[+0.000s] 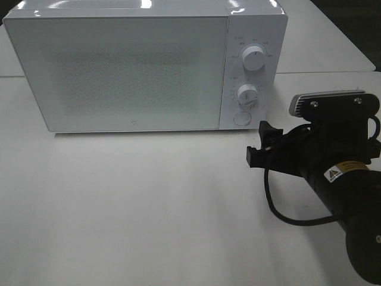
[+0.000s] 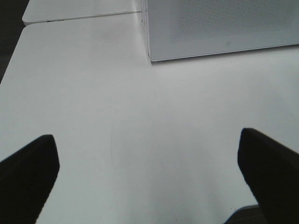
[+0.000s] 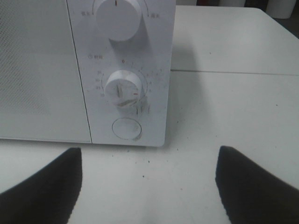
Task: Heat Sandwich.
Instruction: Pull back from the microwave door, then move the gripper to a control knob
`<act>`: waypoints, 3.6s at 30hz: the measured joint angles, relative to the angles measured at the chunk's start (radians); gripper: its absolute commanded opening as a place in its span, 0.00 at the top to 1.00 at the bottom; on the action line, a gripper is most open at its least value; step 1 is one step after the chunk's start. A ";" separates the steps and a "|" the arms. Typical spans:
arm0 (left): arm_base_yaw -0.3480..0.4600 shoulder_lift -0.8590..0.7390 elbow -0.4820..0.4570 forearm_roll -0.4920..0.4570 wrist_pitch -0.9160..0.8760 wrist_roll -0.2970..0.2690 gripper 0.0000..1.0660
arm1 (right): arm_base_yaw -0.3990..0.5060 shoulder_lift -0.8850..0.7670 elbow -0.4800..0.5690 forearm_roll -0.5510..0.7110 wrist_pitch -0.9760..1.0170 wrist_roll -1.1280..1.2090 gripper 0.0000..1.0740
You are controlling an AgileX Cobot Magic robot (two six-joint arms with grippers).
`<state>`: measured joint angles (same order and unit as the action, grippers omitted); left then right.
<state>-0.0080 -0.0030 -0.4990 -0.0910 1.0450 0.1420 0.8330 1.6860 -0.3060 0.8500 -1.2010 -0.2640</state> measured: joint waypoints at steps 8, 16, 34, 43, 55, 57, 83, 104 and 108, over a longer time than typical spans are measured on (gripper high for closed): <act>0.000 0.000 0.000 0.000 0.000 0.000 0.03 | 0.050 0.035 0.000 0.097 -0.002 0.026 0.29; 0.000 0.000 0.000 0.000 0.000 0.000 0.03 | 0.052 0.038 0.000 0.107 -0.003 0.027 0.29; 0.000 0.000 0.000 0.000 0.000 0.000 0.03 | 0.054 0.041 -0.001 0.107 -0.006 0.084 0.29; 0.000 0.000 0.000 0.000 0.000 0.000 0.03 | 0.021 0.043 -0.039 0.069 -0.006 0.082 0.29; 0.000 0.000 0.000 0.000 0.000 0.000 0.03 | -0.083 0.140 -0.130 -0.063 -0.009 0.080 0.29; 0.000 0.000 0.000 0.000 0.000 0.000 0.03 | -0.083 0.167 -0.152 -0.069 -0.009 0.079 0.29; 0.000 0.000 0.000 0.000 0.000 0.000 0.03 | -0.212 0.361 -0.435 -0.194 -0.009 0.004 0.29; 0.000 0.000 0.000 0.000 0.000 0.000 0.03 | -0.213 0.389 -0.455 -0.199 -0.007 0.000 0.31; 0.000 0.000 0.000 0.000 0.000 0.000 0.03 | -0.213 0.389 -0.456 -0.199 -0.005 0.000 0.43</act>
<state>-0.0080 -0.0030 -0.4990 -0.0910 1.0450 0.1420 0.6200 2.0750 -0.7620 0.6510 -1.2060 -0.2640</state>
